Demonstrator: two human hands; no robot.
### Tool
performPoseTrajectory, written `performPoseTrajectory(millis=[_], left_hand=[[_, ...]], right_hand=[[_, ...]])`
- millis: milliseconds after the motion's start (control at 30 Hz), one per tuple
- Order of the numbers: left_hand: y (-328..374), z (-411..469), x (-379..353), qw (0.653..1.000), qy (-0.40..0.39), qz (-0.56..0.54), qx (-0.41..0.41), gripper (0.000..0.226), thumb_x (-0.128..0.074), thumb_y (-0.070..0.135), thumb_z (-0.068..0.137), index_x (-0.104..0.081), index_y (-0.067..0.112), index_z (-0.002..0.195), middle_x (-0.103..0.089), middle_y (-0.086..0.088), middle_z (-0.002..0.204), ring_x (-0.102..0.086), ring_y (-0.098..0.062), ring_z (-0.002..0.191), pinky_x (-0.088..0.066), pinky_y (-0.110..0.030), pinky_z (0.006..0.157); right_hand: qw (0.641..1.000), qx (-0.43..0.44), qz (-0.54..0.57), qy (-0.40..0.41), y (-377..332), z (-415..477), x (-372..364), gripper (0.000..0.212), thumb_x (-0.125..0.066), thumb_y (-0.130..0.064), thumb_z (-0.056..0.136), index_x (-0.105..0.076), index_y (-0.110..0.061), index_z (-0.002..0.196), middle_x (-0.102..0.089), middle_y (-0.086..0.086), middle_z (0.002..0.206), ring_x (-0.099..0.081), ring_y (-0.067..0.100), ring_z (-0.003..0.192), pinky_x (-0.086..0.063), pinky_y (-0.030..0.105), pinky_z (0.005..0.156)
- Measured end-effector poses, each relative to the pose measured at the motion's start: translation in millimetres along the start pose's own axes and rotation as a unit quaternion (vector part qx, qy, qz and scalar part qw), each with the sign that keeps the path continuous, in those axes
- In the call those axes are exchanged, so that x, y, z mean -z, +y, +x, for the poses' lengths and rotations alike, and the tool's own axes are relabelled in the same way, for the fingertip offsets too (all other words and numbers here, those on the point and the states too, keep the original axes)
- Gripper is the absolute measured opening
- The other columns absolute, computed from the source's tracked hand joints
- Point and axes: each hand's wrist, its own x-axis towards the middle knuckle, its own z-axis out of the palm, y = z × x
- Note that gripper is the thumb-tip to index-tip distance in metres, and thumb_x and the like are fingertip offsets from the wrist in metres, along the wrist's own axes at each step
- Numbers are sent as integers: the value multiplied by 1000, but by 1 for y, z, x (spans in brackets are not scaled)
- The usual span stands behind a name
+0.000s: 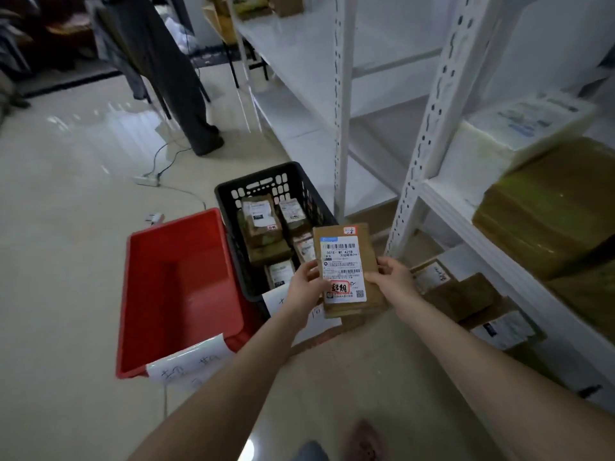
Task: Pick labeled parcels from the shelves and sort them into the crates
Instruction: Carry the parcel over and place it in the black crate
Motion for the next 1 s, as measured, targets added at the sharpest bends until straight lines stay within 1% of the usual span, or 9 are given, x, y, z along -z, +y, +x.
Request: performPoseTrajectory(millis=[100, 233, 300, 367, 433, 600, 733, 867, 1000], left_hand=[[11, 36, 15, 1000, 19, -12, 7, 58, -57, -5, 89, -37, 12, 141, -55, -7, 131, -60, -18, 103, -54, -33, 83], [21, 91, 41, 999, 32, -14, 24, 59, -57, -5, 88, -37, 12, 142, -56, -4, 124, -59, -19, 105, -55, -34, 82], [24, 129, 58, 999, 35, -7, 34, 59, -58, -6, 87, -39, 12, 140, -57, -5, 125, -60, -20, 108, -56, -37, 85], [25, 168, 75, 998, 32, 3, 49, 59, -59, -6, 86, -40, 12, 138, -57, -7, 129, -59, -23, 113, -54, -42, 90], [23, 203, 92, 997, 26, 8, 71, 59, -60, -6, 86, -39, 12, 138, -57, -9, 130, -60, -24, 114, -53, -43, 92], [-1, 272, 117, 990, 10, 38, 139, 59, -54, -7, 86, -38, 10, 140, -53, -11, 135, -57, -27, 118, -50, -44, 97], [-27, 304, 108, 983, -15, 37, 181, 49, -49, -6, 89, -46, 12, 134, -59, -8, 129, -61, -23, 111, -53, -33, 82], [-36, 325, 91, 981, -41, 15, 188, 44, -50, -8, 88, -53, 24, 118, -65, -4, 119, -62, -26, 111, -50, -35, 86], [-52, 334, 83, 978, -56, 4, 200, 48, -47, -10, 86, -55, 16, 126, -68, -2, 112, -65, -22, 96, -52, -37, 80]], right_hand=[[1000, 3, -23, -17, -16, 36, -26, 45, -67, -8, 86, -53, -9, 129, -62, 6, 119, -57, 14, 86, -43, 20, 59], [998, 0, -57, -30, -32, 88, -65, 48, -65, -7, 87, -50, -11, 133, -61, 6, 124, -57, 14, 89, -41, 16, 56], [997, -10, -69, -35, -40, 117, -87, 50, -66, -7, 86, -50, -12, 134, -61, 6, 124, -59, 15, 93, -47, 21, 61], [996, -27, -84, -33, -43, 148, -109, 50, -67, -8, 84, -51, -13, 132, -62, 7, 124, -62, 20, 98, -55, 35, 77], [991, -53, -113, -46, -45, 177, -132, 51, -68, -9, 83, -52, -14, 131, -63, 7, 122, -63, 22, 99, -54, 42, 87], [966, -84, -233, -67, -32, 231, -174, 53, -73, -27, 81, -54, -22, 130, -65, 2, 121, -62, 23, 105, -52, 38, 88], [928, -98, -354, -61, -10, 264, -189, 54, -63, -27, 87, -44, -27, 137, -61, 2, 122, -59, 25, 107, -46, 30, 77], [880, -85, -458, -92, 14, 287, -200, 71, -64, -33, 86, -26, -32, 145, -38, 6, 143, -45, 29, 124, -44, 38, 86], [811, -69, -560, -155, 33, 291, -206, 81, -63, -38, 88, -12, -29, 151, 5, 15, 158, -9, 33, 144, -28, 44, 112]])
